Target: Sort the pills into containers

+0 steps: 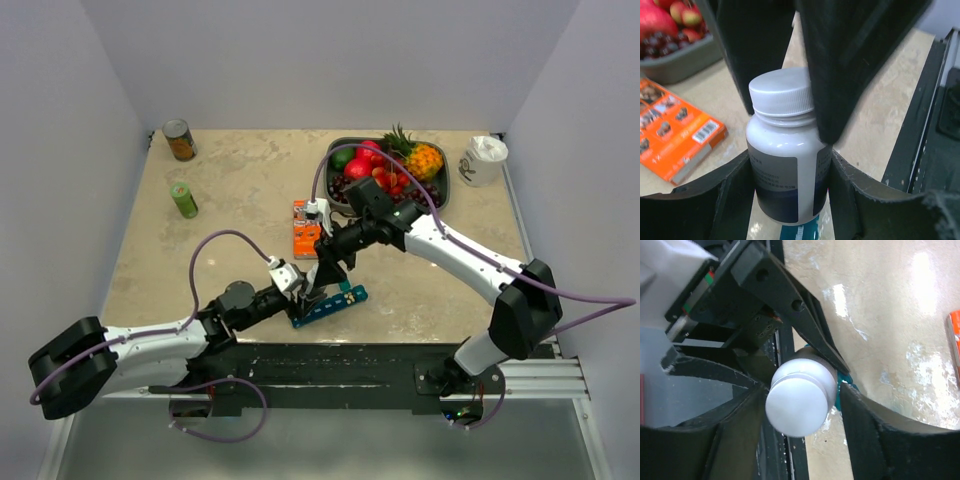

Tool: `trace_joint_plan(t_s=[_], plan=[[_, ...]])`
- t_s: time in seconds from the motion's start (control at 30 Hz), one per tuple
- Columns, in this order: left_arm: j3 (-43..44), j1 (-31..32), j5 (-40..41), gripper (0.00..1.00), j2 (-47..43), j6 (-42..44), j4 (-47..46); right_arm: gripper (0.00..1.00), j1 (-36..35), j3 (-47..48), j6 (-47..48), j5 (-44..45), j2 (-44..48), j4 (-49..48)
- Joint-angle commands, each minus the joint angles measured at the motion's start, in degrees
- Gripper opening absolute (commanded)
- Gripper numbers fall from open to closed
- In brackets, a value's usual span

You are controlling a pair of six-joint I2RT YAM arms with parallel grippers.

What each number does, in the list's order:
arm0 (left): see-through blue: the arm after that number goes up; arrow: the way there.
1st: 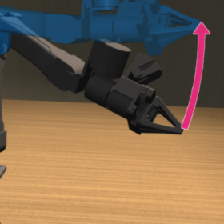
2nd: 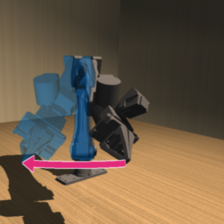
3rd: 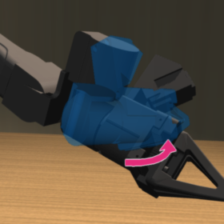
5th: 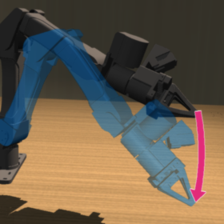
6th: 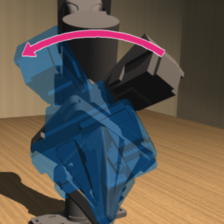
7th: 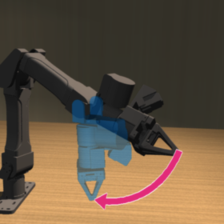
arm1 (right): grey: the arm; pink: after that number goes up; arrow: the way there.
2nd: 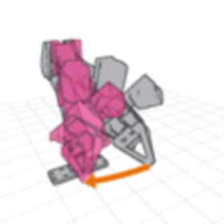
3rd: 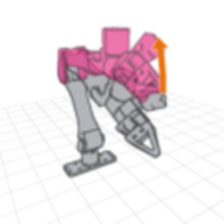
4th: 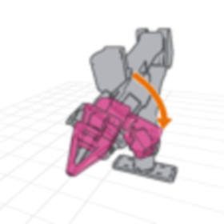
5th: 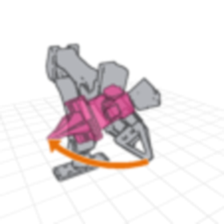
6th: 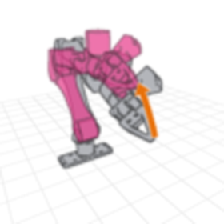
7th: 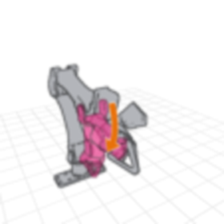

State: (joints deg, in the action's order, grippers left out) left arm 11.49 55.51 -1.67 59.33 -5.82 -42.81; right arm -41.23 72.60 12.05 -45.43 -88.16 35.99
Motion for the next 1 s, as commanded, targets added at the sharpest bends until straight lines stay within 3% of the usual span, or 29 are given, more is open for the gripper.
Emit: trace_joint_plan(t_s=[0.0,0.27,0.43,0.5,0.6,0.83,0.97], plan=[[3.72,-0.57,0.71,0.00,-2.20,1.26,-11.16,0.69,0.53,4.64,3.74,-4.92,0.44,4.79],[1.52,-1.28,-5.52,0.00,-6.24,0.38,-6.60,0.98,2.65,10.63,22.64,-9.76,3.26,19.19],[1.87,-2.33,-12.20,0.00,-8.70,-0.33,-3.87,0.99,2.83,15.46,44.25,-8.89,4.66,32.44],[2.22,-3.20,-17.12,0.00,-9.49,-1.29,-2.46,0.99,2.91,15.47,56.07,-8.98,5.89,37.72],[3.01,-4.17,-24.15,0.00,-9.15,-2.35,-1.40,0.99,2.82,14.85,66.47,-11.51,6.69,41.77],[6.62,-4.44,-31.55,0.00,-5.19,-3.23,0.26,0.95,0.89,17.05,68.54,-13.37,3.26,44.61],[7.50,-4.97,-32.69,0.00,-4.23,-3.14,0.97,0.84,-1.13,16.35,64.77,-11.36,3.17,42.59]])
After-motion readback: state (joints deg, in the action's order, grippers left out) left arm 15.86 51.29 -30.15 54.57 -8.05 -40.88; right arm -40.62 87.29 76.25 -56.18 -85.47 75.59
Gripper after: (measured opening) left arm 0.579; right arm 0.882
